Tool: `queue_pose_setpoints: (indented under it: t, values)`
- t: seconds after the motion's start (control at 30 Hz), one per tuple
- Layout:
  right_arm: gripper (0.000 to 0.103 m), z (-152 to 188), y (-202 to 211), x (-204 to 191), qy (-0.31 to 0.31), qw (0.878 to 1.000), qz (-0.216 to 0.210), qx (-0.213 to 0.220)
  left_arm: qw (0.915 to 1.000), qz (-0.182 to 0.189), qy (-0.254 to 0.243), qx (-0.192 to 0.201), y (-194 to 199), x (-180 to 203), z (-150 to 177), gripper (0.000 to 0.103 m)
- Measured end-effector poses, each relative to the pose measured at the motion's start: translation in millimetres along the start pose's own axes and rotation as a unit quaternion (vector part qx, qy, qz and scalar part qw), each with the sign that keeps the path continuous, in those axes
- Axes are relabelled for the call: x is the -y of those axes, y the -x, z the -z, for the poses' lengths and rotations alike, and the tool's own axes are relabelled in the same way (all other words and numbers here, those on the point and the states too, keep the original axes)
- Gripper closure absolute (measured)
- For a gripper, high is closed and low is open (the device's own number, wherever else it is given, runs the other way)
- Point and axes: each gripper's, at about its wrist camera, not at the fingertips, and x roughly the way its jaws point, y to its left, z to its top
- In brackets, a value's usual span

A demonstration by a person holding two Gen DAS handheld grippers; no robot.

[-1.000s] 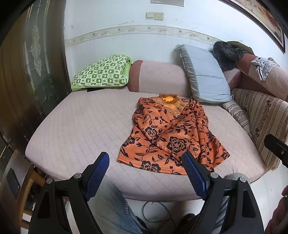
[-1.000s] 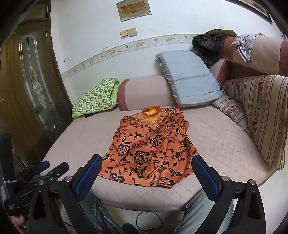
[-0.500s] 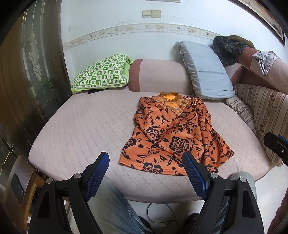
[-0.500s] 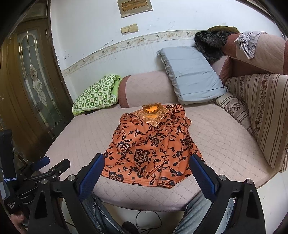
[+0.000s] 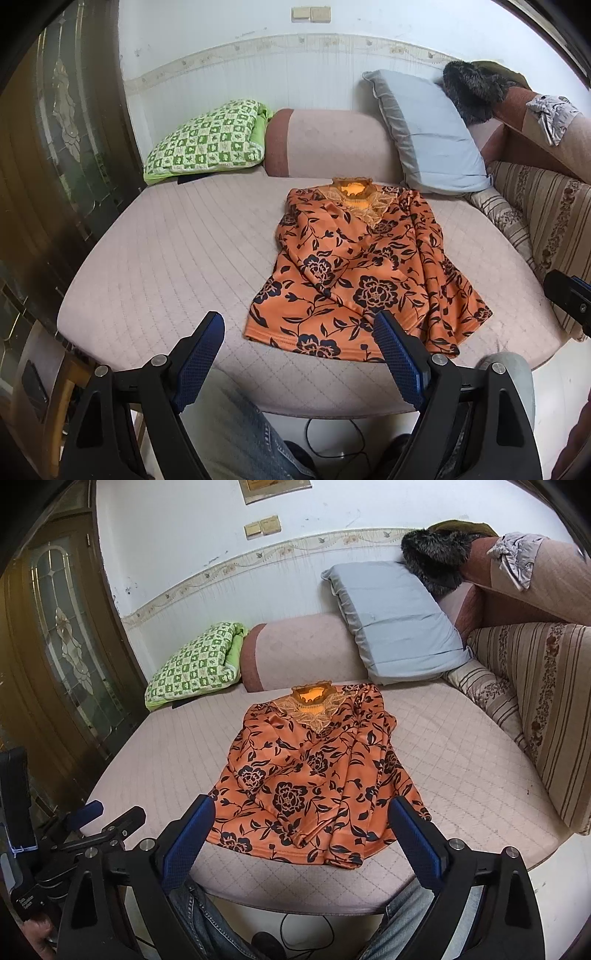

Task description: Fold small clothes

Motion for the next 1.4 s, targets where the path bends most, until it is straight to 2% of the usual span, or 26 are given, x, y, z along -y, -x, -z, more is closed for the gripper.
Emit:
queue_pose_setpoints:
  t: [0.27,0.5,0.77,0.9,1.03,1.13,1.17,1.2,1.23,1.3,1.4]
  values:
    - [0.008,-2,-37,12,-0.01,1.0,-0.004,-0.027,0.9994,0.005,0.006,-0.032,-43,-3,-13,0.02]
    - [0.016,-5,-89,28,-0.027,0.997,-0.034,-0.061,0.9971,0.028,0.015,-0.068,-107,-10,-37,0.02]
    - [0.031,-14,-201,41,-0.034,0.985,-0.104,-0.133,0.9907,0.058,0.04,-0.117,-210,-21,-64,0.02]
    - [0.031,-17,-260,30,-0.004,0.978,-0.121,-0.167,0.987,0.058,0.06,-0.137,-263,-32,-71,0.021]
    - [0.034,-13,-309,23,0.01,0.972,-0.114,-0.204,0.9806,0.068,0.096,-0.157,-305,-51,-78,0.021]
    - [0.044,-3,-337,19,0.028,0.967,-0.091,-0.237,0.9779,0.073,0.111,-0.161,-325,-63,-84,0.021]
    - [0.066,1,-339,20,0.028,0.964,-0.087,-0.248,0.9772,0.076,0.115,-0.162,-328,-65,-85,0.021]
    - [0.093,4,-340,21,0.024,0.962,-0.089,-0.257,0.9767,0.082,0.117,-0.16,-330,-66,-86,0.021]
    - [0.099,6,-338,21,0.018,0.961,-0.092,-0.261,0.9768,0.087,0.116,-0.158,-331,-65,-86,0.021]
    - [0.099,8,-323,17,0.014,0.961,-0.109,-0.255,0.9767,0.098,0.111,-0.156,-329,-63,-84,0.021]
    - [0.099,6,-288,-1,0.021,0.961,-0.147,-0.234,0.9724,0.131,0.119,-0.152,-315,-66,-81,0.021]
